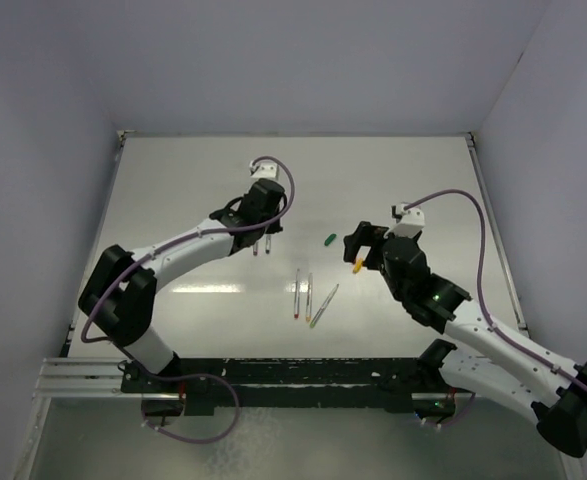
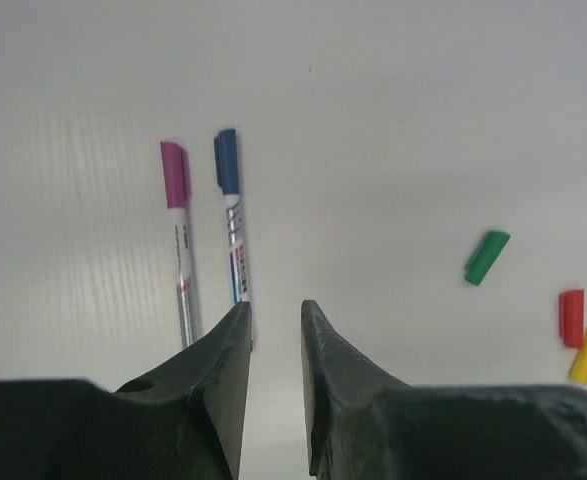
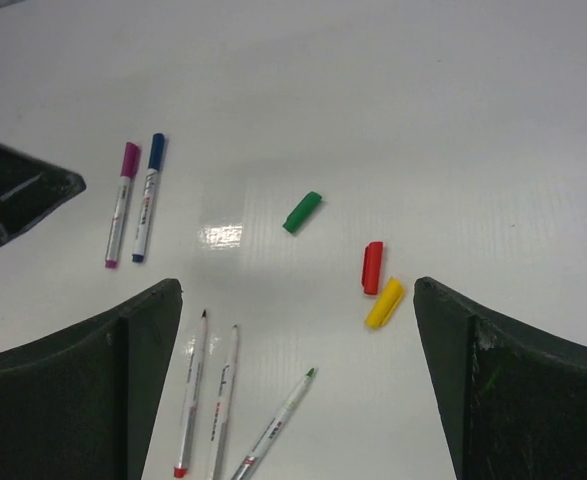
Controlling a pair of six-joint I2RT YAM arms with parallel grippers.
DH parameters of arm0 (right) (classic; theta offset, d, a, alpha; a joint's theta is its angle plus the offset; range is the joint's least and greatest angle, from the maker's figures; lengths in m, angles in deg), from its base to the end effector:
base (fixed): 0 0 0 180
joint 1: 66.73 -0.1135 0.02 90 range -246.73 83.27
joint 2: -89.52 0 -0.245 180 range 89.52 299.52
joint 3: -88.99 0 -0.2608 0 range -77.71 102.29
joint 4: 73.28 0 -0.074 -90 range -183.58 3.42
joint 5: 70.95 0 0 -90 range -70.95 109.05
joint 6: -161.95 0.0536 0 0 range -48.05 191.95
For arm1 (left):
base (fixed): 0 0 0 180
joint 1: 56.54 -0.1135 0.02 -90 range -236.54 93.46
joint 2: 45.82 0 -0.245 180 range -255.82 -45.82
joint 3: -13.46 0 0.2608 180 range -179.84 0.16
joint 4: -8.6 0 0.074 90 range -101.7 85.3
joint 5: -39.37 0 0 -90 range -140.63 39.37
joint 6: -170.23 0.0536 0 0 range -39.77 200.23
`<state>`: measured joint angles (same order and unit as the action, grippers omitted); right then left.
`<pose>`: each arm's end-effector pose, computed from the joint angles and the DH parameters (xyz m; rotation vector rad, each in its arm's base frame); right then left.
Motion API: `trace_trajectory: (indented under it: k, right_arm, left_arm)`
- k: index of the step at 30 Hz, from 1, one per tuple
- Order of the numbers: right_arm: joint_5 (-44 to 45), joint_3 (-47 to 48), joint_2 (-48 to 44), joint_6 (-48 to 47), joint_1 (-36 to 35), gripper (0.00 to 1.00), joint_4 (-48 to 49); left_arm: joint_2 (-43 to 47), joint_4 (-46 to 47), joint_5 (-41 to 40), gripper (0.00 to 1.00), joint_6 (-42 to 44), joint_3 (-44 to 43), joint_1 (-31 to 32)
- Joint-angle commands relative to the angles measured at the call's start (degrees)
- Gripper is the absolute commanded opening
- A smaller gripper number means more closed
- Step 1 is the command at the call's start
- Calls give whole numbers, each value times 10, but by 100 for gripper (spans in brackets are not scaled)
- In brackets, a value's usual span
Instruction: Insert the pens into the pen caps
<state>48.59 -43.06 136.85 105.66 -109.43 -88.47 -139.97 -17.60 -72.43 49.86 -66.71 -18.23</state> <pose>0.1880 0.1376 0.2661 0.2224 1.8039 0.4828 0.3147 -0.2233 0.2150 -0.0442 2.2222 -0.2279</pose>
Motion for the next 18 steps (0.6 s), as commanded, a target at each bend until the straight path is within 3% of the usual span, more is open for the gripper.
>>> trace_trajectory:
  k: [1,5,12,18]
  right_arm:
    - [85,-2,10,28,1,100,18]
    - [95,-39,-4,-8,4,100,86]
    - [129,-4,17,-27,17,97,24]
    - [141,-17,6,-7,17,96,15]
  left_arm:
    - [49,-1,13,30,3,50,42]
    - [75,-26,1,30,-7,85,93]
    - [107,-29,38,32,-45,145,145]
    - [89,-36,41,34,-58,140,180]
